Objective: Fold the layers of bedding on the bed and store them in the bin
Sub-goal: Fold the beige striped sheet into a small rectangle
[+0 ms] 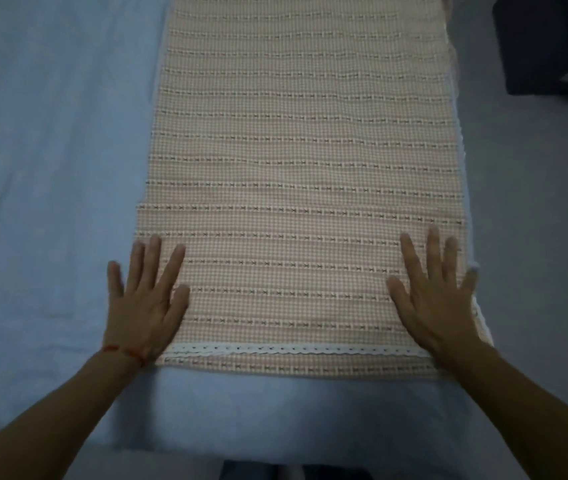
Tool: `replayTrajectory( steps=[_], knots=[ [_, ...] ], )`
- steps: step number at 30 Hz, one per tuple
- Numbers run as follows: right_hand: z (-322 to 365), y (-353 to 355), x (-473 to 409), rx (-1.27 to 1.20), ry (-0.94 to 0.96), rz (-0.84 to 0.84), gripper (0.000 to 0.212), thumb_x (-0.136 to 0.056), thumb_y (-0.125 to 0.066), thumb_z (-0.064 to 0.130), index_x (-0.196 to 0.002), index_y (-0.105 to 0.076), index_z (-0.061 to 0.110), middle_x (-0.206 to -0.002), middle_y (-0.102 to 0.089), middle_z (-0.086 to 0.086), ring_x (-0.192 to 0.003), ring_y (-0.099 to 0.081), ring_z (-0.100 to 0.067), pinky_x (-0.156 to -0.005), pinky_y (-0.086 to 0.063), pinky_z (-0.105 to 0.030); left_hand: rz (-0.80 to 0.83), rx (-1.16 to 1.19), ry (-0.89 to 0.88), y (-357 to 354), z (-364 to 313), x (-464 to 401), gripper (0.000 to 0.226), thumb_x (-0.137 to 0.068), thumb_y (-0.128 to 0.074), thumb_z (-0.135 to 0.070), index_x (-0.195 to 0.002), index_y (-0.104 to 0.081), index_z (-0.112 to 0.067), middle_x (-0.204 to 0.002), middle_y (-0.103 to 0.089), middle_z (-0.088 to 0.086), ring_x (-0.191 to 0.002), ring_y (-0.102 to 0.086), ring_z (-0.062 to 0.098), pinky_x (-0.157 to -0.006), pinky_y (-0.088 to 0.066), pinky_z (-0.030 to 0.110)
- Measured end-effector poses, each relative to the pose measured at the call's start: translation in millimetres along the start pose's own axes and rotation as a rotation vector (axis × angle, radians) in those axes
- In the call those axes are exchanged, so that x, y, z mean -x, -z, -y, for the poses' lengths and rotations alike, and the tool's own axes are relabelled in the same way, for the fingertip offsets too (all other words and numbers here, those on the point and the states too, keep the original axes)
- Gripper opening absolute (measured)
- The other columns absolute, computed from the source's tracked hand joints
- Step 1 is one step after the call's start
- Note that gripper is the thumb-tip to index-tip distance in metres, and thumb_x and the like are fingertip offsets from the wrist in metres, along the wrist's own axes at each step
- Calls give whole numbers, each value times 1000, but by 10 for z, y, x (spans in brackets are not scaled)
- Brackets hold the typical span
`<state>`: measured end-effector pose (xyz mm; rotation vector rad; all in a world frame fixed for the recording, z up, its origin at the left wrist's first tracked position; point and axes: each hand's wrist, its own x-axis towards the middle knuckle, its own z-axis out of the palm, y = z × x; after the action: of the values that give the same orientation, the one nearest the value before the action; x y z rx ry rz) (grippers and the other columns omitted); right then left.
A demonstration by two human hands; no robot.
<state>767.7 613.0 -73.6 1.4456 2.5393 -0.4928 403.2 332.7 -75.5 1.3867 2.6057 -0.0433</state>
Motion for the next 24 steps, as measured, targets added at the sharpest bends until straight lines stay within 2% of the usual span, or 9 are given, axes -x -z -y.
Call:
replayTrajectory(
  steps=[4, 7, 9, 11, 15, 17, 19, 22, 24],
  knots=[
    [-440, -118, 504, -43, -81, 60, 69, -98, -5, 67, -160, 14, 40, -169, 19, 5, -158, 6, -28, -119, -10, -72, 51, 13, 6, -97, 287, 209, 68, -101, -17, -53, -162, -10, -24, -170, 1, 4, -156, 3, 31, -119, -9, 66],
    [-390, -73, 590, 57, -77, -2, 68, -102, -10, 57, -163, 4, 31, -171, 12, -5, -157, 2, -35, -116, -11, -74, 37, -42, -2, 44, 139, 208, 71, -99, -21, -56, -161, -15, -24, -169, -2, 9, -155, 0, 37, -116, -8, 71],
    [-165, 28, 590, 118, 39, -54, 67, -102, -23, 45, -164, -11, 22, -171, 2, -13, -157, 1, -39, -115, -9, -76, -33, -78, -109, 194, -57, 317, 78, -92, -34, -63, -158, -27, -23, -168, -9, 15, -153, -2, 45, -114, -5, 74],
    [173, 45, 699, 112, 233, -62, 68, -101, -30, 47, -163, -18, 24, -171, -2, -12, -157, 1, -39, -115, -7, -76, -78, -73, -287, 322, -357, 469, 85, -83, -51, -69, -153, -38, -23, -165, -19, 20, -150, -7, 53, -110, -6, 79],
    [700, -226, 937, 122, 436, 34, 90, -88, -45, 68, -163, -7, 36, -172, 4, -7, -156, 7, -39, -112, -2, -80, 27, -18, -485, 144, -899, 673, 95, -79, -56, -74, -156, -33, -25, -166, -18, 17, -150, -9, 51, -105, -10, 82],
    [736, -279, 952, 177, 479, 24, 102, -75, -59, 58, -163, -14, 32, -171, -4, -11, -156, -1, -43, -107, -8, -84, 76, -31, -461, 39, -966, 680, 94, -78, -60, -65, -158, -29, -26, -167, -16, 14, -151, -9, 48, -105, -12, 81],
    [652, -262, 940, 211, 461, 5, 102, -70, -61, 45, -162, -20, 30, -170, -10, -12, -155, -7, -43, -108, -9, -83, 107, -63, -434, 21, -932, 666, 90, -78, -66, -46, -158, -27, -30, -167, -17, 9, -152, -12, 44, -106, -12, 81],
    [444, -214, 968, 236, 341, -63, 92, -71, -58, 20, -159, -31, 29, -167, -20, -17, -153, -16, -45, -111, -10, -80, 98, -101, -272, 76, -710, 691, 86, -80, -50, -8, -158, -26, -34, -168, -18, 1, -153, -17, 37, -106, -8, 82],
    [243, -164, 983, 208, 240, -71, 102, -62, -60, -2, -157, -38, 28, -165, -28, -19, -152, -22, -45, -112, -16, -76, 118, -117, -152, 174, -472, 706, 82, -81, -44, -5, -157, -30, -35, -167, -22, -1, -152, -21, 37, -106, -9, 81]
  ],
)
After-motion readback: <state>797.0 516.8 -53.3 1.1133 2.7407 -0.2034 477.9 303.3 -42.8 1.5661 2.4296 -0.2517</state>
